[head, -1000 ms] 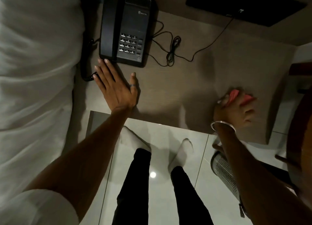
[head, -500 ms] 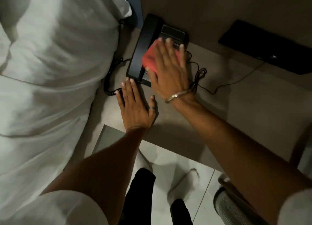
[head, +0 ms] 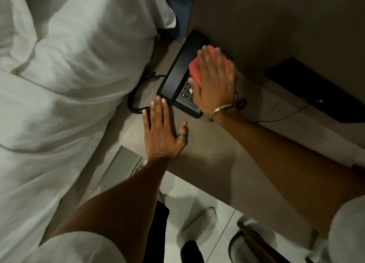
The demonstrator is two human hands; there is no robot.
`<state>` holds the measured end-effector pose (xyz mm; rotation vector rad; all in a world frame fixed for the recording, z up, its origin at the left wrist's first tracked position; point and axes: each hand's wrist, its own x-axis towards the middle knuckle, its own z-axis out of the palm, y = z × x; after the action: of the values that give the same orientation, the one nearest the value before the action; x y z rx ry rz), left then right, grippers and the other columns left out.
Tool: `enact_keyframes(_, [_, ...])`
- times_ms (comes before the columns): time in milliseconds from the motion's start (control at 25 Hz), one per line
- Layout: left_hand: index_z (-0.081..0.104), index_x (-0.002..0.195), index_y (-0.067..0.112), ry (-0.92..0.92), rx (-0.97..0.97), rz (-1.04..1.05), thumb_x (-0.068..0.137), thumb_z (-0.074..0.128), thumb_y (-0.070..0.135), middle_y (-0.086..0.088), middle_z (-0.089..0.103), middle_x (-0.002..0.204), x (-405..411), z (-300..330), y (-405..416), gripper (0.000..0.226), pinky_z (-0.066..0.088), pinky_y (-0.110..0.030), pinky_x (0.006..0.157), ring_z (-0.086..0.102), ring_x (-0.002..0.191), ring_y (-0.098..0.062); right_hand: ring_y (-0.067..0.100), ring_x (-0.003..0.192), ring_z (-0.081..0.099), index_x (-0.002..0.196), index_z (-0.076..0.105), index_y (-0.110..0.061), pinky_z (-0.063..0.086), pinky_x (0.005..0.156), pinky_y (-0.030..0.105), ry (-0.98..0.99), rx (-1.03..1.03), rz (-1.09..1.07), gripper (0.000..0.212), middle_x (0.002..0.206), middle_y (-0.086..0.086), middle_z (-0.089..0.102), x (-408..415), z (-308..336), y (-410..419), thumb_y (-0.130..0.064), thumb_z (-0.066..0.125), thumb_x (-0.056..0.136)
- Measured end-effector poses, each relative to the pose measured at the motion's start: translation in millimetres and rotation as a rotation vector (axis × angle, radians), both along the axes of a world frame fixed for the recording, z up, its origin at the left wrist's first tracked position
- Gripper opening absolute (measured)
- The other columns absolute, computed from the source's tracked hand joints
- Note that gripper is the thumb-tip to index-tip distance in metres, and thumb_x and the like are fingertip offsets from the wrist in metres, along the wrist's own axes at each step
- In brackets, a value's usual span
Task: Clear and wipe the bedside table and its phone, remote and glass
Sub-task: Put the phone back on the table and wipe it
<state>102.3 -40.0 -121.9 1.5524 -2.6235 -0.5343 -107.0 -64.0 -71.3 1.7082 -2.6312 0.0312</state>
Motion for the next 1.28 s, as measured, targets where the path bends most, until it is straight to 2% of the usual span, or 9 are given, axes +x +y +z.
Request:
enact_keyframes(80, [0.001, 0.167, 0.008, 0.003, 0.008, -0.003, 0.102, 0.03, 0.067, -0.015, 0.003, 0.177, -1, 1, 0, 0.093, -0.006, -0.047, 0.132, -0.004, 0.164, -0.026, 0.032, 0.155, 0.022, 0.159, 0.022, -0.022, 0.031, 0.116, 0.058, -0.072, -0.01, 0.104, 0.069, 0.169, 0.002, 0.023, -10, -1, 12, -0.055, 0.036, 0.1])
enact_keyframes(240, [0.0, 0.167, 0.009, -0.001, 0.035, -0.002, 0.101, 0.031, 0.066, -0.015, 0.002, 0.177, -1, 4, 0, 0.092, -0.005, -0.048, 0.133, -0.004, 0.164, -0.027, 0.034, 0.152, 0.027, 0.157, 0.033, -0.023, 0.037, 0.114, 0.051, -0.188, -0.107, -0.2, 0.064, 0.166, 0.001, 0.031, 7, 9, 19, -0.044, 0.047, 0.098])
enact_keyframes(400, [0.009, 0.167, 0.005, 0.015, 0.038, -0.008, 0.099, 0.038, 0.062, -0.017, 0.007, 0.176, 1, 9, -1, 0.093, -0.001, -0.05, 0.133, 0.0, 0.164, -0.028, 0.035, 0.139, 0.035, 0.148, 0.048, -0.012, 0.047, 0.106, 0.052, -0.21, -0.075, 0.317, 0.069, 0.155, 0.006, 0.049, 56, 13, 54, -0.023, 0.068, 0.084])
enact_keyframes(560, [0.007, 0.167, 0.007, -0.006, 0.044, -0.003, 0.1, 0.037, 0.062, -0.016, 0.005, 0.176, -1, 10, -3, 0.093, -0.007, -0.047, 0.132, -0.005, 0.164, -0.026, 0.035, 0.136, 0.042, 0.148, 0.046, -0.018, 0.046, 0.104, 0.054, -0.268, -0.254, 0.174, 0.061, 0.154, 0.004, 0.051, 42, 18, 37, -0.029, 0.058, 0.089])
enact_keyframes(760, [0.012, 0.167, 0.008, 0.002, 0.022, -0.015, 0.1, 0.043, 0.06, -0.016, 0.014, 0.175, -2, 9, -2, 0.09, -0.007, -0.046, 0.132, 0.003, 0.164, -0.028, 0.037, 0.153, 0.026, 0.152, 0.032, -0.033, 0.022, 0.118, 0.062, 0.156, -0.039, 0.819, 0.059, 0.165, 0.003, 0.031, 15, -1, -21, -0.056, 0.041, 0.098])
enact_keyframes(880, [0.001, 0.167, 0.01, 0.0, 0.04, 0.029, 0.1, 0.04, 0.063, -0.014, 0.008, 0.176, -1, 7, -3, 0.093, -0.016, -0.039, 0.13, -0.004, 0.163, -0.023, 0.039, 0.153, 0.026, 0.152, 0.029, -0.034, 0.023, 0.119, 0.064, 0.011, -0.187, 0.191, 0.057, 0.165, 0.007, 0.029, -5, -3, -46, -0.055, 0.039, 0.1])
enact_keyframes(1040, [0.003, 0.166, 0.01, -0.005, 0.036, 0.032, 0.101, 0.039, 0.063, -0.014, 0.011, 0.176, -5, 8, -1, 0.092, -0.015, -0.039, 0.13, -0.006, 0.162, -0.02, 0.037, 0.155, 0.021, 0.154, 0.032, -0.033, 0.02, 0.123, 0.061, -0.005, -0.079, 0.462, 0.056, 0.167, 0.004, 0.027, -11, 3, -35, -0.053, 0.033, 0.102])
enact_keyframes(1160, [0.003, 0.167, 0.01, -0.015, 0.038, 0.038, 0.101, 0.035, 0.066, -0.013, 0.011, 0.176, -3, 4, -1, 0.092, -0.015, -0.039, 0.13, -0.009, 0.16, -0.018, 0.036, 0.155, 0.023, 0.152, 0.04, -0.03, 0.025, 0.121, 0.055, -0.122, -0.157, 0.06, 0.055, 0.166, 0.003, 0.031, 1, 14, -43, -0.051, 0.036, 0.102])
enact_keyframes(1280, [0.006, 0.166, 0.007, -0.026, 0.0, 0.014, 0.102, 0.037, 0.066, -0.017, 0.015, 0.174, -2, 2, 2, 0.092, -0.012, -0.042, 0.131, -0.006, 0.16, -0.02, 0.036, 0.154, 0.024, 0.153, 0.037, -0.029, 0.029, 0.118, 0.056, -0.075, -0.1, 0.202, 0.057, 0.166, 0.003, 0.031, 6, 13, -27, -0.048, 0.042, 0.1])
